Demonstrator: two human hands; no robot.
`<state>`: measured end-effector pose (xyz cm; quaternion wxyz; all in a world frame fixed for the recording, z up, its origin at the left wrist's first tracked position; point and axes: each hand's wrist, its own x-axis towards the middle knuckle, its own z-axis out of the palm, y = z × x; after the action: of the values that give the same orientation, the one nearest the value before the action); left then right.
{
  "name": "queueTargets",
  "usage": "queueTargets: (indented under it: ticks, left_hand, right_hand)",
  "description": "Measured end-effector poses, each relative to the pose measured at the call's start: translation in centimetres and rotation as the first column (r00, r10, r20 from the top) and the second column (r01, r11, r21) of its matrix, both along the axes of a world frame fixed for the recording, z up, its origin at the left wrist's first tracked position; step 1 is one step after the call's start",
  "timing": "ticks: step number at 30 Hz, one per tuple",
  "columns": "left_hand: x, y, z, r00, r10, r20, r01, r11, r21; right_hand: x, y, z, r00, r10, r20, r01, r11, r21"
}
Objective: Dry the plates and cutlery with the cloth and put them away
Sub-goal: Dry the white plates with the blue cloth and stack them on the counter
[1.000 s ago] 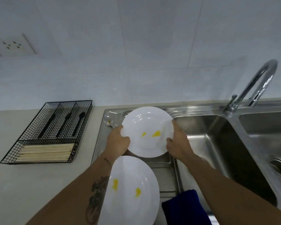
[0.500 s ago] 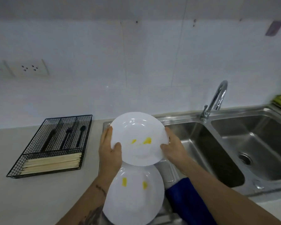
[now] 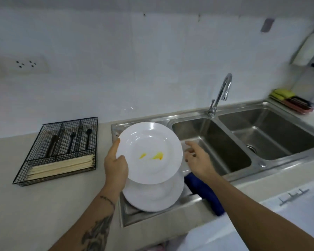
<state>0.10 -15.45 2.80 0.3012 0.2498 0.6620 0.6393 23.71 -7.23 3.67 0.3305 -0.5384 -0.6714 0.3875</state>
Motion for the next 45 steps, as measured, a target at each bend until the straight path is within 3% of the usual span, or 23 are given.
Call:
queueTargets:
  ticks: [3,4,6,7,10,17,19,21,24,25,27,29,32,35,38,40,45]
  left_hand:
    - [0.1,-0.5,-0.5,1.000,0.020,0.013,-0.020,1.000,-0.023]
    - [0.2,-0.7,-0.5,0.999,0.028,0.028,-0.027,0.999,-0.025]
    - [0.3,-0.8,-0.7,0.997,0.041,0.059,-0.039,0.999,-0.029]
    - [0.3,-0.8,-0.6,0.996,0.049,0.072,-0.047,0.998,-0.033]
    - [0.8,-0.9,-0.6,0.992,0.075,0.103,-0.071,0.996,-0.045]
    - [1.3,-1.7,0.2,0.977,0.114,0.179,-0.111,0.993,-0.030]
    - [1.1,-1.7,0.3,0.974,0.120,0.191,-0.117,0.993,-0.024]
    - [1.1,-1.7,0.4,0.971,0.122,0.206,-0.121,0.992,-0.022]
    - [1.0,-1.7,0.9,0.968,0.106,0.229,-0.106,0.994,-0.012]
    - [1.1,-1.6,1.1,0.969,0.095,0.229,-0.096,0.995,-0.008]
    - [1.3,-1.6,1.4,0.972,0.074,0.223,-0.076,0.997,0.000]
    - [1.8,-1.4,1.6,0.970,0.061,0.234,-0.065,0.998,0.008]
    - [2.7,-1.3,2.1,0.963,0.063,0.263,-0.067,0.998,0.009]
    - [3.2,-1.5,2.9,0.935,0.091,0.344,-0.110,0.993,0.037]
    - [2.9,-1.8,4.0,0.907,0.087,0.412,-0.123,0.990,0.063]
    - [2.1,-1.9,4.4,0.900,0.088,0.426,-0.129,0.989,0.069]
    - [0.8,-2.3,4.7,0.905,0.091,0.415,-0.120,0.992,0.044]
  right_hand:
    - [2.0,-0.4,-2.2,0.981,-0.114,0.158,0.118,0.993,-0.019]
    - [2.7,-0.3,-3.1,0.954,-0.116,0.275,0.120,0.993,-0.001]
    - [3.7,-0.5,-4.6,0.785,-0.001,0.619,0.041,0.998,-0.050]
    - [3.9,-0.8,-5.1,0.692,0.097,0.715,0.012,0.989,-0.145]
    - [4.3,-1.6,-6.6,0.574,0.265,0.774,-0.023,0.951,-0.309]
    - [5.1,-1.6,-7.6,0.404,0.129,0.906,-0.129,0.988,-0.083]
    - [5.4,-1.5,-7.7,0.415,0.102,0.904,-0.168,0.985,-0.034]
    - [5.9,-1.4,-7.8,0.515,0.065,0.855,-0.161,0.987,0.022]
    - [5.6,-1.3,-6.2,0.834,-0.090,0.544,0.038,0.994,0.106]
    - [5.2,-1.1,-5.1,0.898,-0.144,0.417,0.109,0.988,0.105]
    - [3.7,-0.7,-2.3,0.961,-0.174,0.215,0.153,0.982,0.111]
    - [1.8,-0.4,0.9,0.985,-0.121,0.123,0.099,0.980,0.175]
    - [-1.5,-0.2,4.5,0.964,-0.049,0.260,-0.058,0.919,0.390]
    - [-4.9,-1.1,4.8,0.861,-0.049,0.507,-0.254,0.821,0.511]
    - [-6.5,-1.9,2.6,0.665,-0.048,0.745,-0.373,0.843,0.387]
    - [-6.6,-3.0,1.6,0.571,0.014,0.821,-0.428,0.858,0.283]
    - [-6.5,-7.3,1.1,0.591,0.210,0.779,-0.489,0.861,0.139]
